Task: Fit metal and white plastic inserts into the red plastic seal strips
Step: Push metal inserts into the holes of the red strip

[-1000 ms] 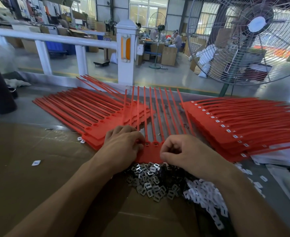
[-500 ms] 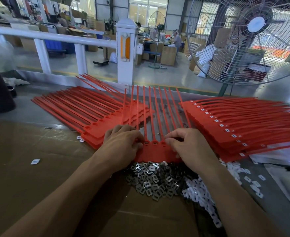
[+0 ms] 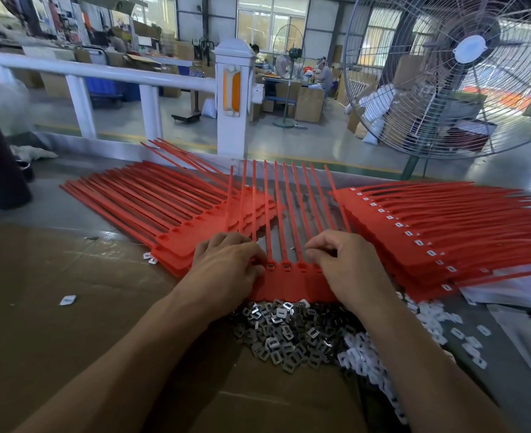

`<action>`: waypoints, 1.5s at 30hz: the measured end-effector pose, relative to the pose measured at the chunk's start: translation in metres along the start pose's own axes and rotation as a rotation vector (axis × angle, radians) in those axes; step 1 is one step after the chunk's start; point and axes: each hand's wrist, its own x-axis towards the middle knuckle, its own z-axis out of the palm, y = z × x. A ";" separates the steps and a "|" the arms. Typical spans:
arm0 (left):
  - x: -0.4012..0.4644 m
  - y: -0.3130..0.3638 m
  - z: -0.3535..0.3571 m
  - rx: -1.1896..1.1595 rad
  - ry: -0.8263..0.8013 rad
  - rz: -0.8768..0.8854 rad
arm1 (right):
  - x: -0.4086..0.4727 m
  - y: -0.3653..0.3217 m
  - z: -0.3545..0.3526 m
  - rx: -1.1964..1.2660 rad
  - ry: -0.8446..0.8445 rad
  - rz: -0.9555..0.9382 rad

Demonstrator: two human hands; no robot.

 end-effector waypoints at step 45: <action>-0.001 0.001 -0.001 -0.002 -0.006 0.004 | 0.000 -0.001 0.002 -0.195 -0.067 -0.002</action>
